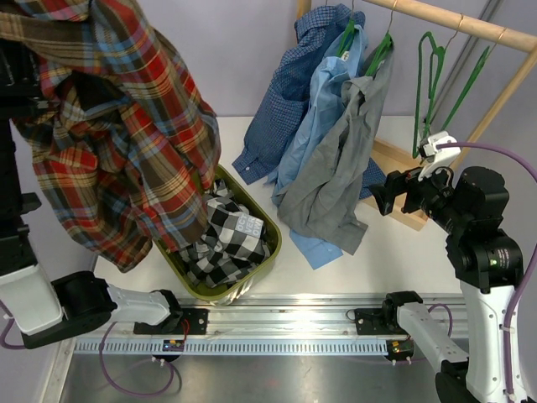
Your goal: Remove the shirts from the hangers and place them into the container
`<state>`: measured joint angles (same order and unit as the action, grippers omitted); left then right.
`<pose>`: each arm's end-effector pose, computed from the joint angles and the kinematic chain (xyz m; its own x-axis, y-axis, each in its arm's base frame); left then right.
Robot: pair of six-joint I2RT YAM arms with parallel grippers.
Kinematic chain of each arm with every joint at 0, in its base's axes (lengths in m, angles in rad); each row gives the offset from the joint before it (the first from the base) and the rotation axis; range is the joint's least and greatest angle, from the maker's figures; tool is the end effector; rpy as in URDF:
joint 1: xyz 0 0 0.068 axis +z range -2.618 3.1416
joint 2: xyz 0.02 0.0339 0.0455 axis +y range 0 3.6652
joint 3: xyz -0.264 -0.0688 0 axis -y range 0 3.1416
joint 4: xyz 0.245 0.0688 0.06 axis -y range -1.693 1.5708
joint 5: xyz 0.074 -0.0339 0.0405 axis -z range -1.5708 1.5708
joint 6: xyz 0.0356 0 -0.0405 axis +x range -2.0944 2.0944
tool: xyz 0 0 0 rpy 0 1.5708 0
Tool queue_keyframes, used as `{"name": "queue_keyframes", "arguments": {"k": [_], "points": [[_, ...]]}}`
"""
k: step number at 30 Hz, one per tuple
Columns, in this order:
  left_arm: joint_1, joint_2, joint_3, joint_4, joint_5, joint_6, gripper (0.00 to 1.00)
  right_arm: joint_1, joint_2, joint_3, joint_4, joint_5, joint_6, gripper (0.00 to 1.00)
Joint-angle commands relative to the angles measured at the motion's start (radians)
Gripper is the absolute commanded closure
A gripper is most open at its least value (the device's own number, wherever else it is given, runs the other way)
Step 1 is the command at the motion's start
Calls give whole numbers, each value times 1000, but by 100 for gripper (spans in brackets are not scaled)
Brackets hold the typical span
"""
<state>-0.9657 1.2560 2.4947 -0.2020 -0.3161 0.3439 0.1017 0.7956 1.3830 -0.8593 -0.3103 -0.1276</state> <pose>0.0184 -0.0071 0.7085 0.6942 -0.4403 -0.5695 0.4861 0.8702 -0.0803 0.1082 0.0220 0.4588 -0.2155 -0.1438 -0.9659 -0.4201 0.9065 -0.0412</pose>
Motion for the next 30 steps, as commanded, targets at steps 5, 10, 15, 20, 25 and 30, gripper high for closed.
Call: {"name": "queue_keyframes", "arguments": {"k": [5, 10, 15, 20, 25, 30], "points": [[2, 59, 46, 196, 80, 30, 100, -17, -19, -33, 52, 2, -9, 1], [1, 72, 36, 222, 74, 32, 100, -19, -26, -39, 57, 4, -15, 1], [1, 89, 35, 228, 58, 50, 100, -22, -39, -58, 72, -1, -12, 1], [1, 97, 13, 222, 11, 89, 100, -22, -49, -56, 68, -4, -14, 1], [2, 100, -29, 156, -58, 83, 100, -22, -61, -56, 65, -12, -12, 0], [5, 63, -140, 79, -135, 20, 100, -20, -70, -61, 55, -12, -18, 1]]}}
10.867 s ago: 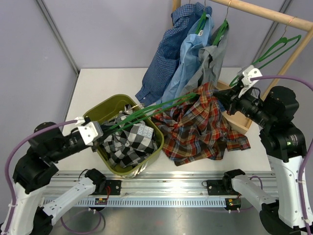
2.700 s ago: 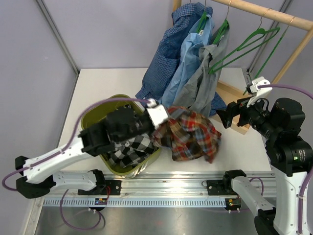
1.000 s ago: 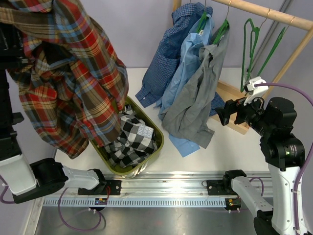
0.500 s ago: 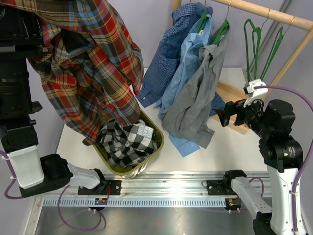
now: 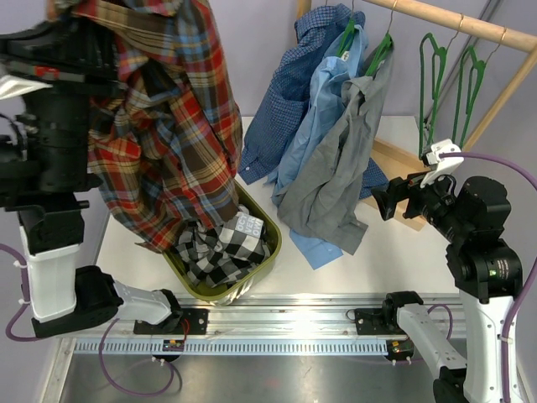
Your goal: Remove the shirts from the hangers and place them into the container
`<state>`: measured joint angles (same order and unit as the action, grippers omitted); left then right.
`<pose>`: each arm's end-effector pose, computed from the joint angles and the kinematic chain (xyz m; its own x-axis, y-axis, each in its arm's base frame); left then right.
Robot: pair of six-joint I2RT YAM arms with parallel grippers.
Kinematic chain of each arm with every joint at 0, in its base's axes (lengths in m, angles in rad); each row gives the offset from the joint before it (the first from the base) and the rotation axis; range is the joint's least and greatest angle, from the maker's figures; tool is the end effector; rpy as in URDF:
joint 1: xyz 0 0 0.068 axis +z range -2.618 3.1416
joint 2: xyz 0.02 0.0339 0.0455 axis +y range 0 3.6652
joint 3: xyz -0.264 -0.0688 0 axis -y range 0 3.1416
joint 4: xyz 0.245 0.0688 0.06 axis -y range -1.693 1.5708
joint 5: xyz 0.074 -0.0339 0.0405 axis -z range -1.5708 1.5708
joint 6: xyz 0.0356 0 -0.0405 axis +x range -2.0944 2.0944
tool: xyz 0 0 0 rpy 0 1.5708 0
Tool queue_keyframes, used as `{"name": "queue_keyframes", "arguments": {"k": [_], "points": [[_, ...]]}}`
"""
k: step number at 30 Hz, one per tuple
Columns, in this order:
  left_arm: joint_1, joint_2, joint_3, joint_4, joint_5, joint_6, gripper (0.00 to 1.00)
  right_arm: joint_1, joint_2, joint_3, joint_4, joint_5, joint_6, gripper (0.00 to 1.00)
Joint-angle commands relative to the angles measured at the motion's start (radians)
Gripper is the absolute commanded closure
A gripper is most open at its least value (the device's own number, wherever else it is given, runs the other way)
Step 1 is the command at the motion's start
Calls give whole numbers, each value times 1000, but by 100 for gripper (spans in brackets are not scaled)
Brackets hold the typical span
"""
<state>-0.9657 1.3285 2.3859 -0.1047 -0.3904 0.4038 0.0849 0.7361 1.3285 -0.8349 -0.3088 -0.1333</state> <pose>0.0605 -0.0636 0.6998 0.6759 -0.3384 -0.6547 0.4019 0.9139 -0.0575 0.0976 0.0192 0.4514 -0.1873 -0.1430 -0.9718 -0.4032 0.9133 -0.0567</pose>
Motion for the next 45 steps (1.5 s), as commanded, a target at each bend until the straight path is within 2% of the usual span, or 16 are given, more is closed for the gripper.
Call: {"name": "queue_keyframes", "arguments": {"k": [1, 6, 11, 14, 18, 24, 28, 30, 34, 37, 45], "points": [[8, -20, -57, -47, -67, -58, 100, -4, -14, -6, 30, -15, -12, 1], [21, -81, -143, -128, -137, -140, 100, -5, -15, -6, 30, -19, -12, 1], [22, -288, -445, -164, -249, -259, 100, -5, -21, -11, 23, -16, -20, 1], [22, -360, -552, -260, -345, -310, 100, -5, -20, -11, 26, -19, -28, 0], [22, -458, -622, -459, -471, -368, 100, -4, -9, -6, 39, -24, -31, 1], [22, -460, -708, -738, -489, -561, 100, -5, 11, -8, 51, -61, -19, 1], [65, -387, -815, -826, -374, -690, 100, -5, 16, -3, 56, -118, -17, 1], [132, -376, -879, -822, -260, -724, 100, -5, 17, 5, 51, -151, -17, 1], [254, -393, -1077, -751, -8, -830, 100, -4, 13, 12, 36, -170, -25, 1], [337, -417, -1220, -701, 120, -901, 100, -5, 5, 6, 30, -170, -28, 1], [522, -453, -1606, -512, 360, -1092, 100, -5, 0, -2, 17, -271, -43, 1]]}}
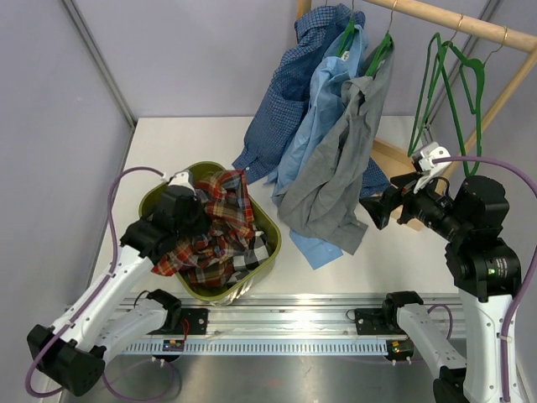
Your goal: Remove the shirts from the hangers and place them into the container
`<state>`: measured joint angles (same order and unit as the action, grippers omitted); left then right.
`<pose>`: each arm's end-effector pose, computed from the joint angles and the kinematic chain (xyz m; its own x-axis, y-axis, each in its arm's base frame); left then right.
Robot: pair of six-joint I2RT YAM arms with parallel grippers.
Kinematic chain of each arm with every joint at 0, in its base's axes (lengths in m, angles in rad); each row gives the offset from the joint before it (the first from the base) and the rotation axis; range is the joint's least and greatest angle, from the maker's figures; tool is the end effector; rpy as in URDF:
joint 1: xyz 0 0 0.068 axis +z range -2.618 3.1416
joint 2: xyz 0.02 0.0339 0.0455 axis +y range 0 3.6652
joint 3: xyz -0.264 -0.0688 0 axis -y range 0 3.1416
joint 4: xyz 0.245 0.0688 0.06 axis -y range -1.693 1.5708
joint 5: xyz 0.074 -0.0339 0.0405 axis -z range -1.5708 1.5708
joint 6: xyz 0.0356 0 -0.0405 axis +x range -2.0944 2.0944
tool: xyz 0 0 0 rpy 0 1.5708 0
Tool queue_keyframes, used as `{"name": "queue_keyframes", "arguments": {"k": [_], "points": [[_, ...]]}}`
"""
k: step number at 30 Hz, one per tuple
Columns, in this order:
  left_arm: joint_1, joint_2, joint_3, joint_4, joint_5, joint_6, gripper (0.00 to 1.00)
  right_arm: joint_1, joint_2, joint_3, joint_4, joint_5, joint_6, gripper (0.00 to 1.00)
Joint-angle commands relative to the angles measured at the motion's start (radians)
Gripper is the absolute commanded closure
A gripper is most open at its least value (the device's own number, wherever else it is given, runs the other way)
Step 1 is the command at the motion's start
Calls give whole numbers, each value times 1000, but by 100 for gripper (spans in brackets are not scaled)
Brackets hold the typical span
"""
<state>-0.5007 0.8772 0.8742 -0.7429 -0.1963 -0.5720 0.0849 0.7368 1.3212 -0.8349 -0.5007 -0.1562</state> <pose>0.1581 -0.0786 0.3019 -0.6874 -0.2291 -0.6892 -0.0320 0.9576 -0.2863 0.0959 0.0253 0.4500 -0.1603 -0.1506 -0.9755 -0.5696 0.8212 -0.0332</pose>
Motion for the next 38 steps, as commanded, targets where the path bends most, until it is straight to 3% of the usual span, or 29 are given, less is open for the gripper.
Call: {"name": "queue_keyframes", "arguments": {"k": [1, 4, 7, 8, 9, 12, 13, 16, 19, 23, 29, 38], "points": [[74, 2, -116, 137, 190, -126, 100, -5, -1, 7, 14, -93, -22, 0], [131, 16, -155, 159, 239, -135, 100, -5, 7, 7, -3, -142, -26, 1], [152, 2, -117, 143, 226, -121, 73, -4, 19, 6, -4, -156, -3, 1], [152, -6, -98, 126, 218, -117, 60, -5, 21, 7, -3, -153, 9, 1], [152, -17, -74, 123, 218, -99, 39, -5, 30, 9, 0, -147, 18, 1], [152, -64, 29, 82, 215, -63, 7, -5, 47, 22, -3, -101, 63, 1], [152, -75, 52, 74, 209, -57, 2, -4, 52, 29, -3, -85, 78, 1], [152, -122, 140, 45, 201, -52, 1, -4, 64, 67, -4, -24, 139, 1], [152, -156, 193, 13, 160, -37, 1, -4, 93, 108, -13, 144, 245, 1], [152, -230, 220, 8, 153, 56, 1, -4, 191, 182, -122, 373, 260, 1], [152, -388, 217, 86, 126, 196, 1, -4, 199, 184, -127, 402, 264, 1], [152, -415, 226, 96, 129, 264, 1, -5, 193, 188, -116, 393, 261, 0]]}}
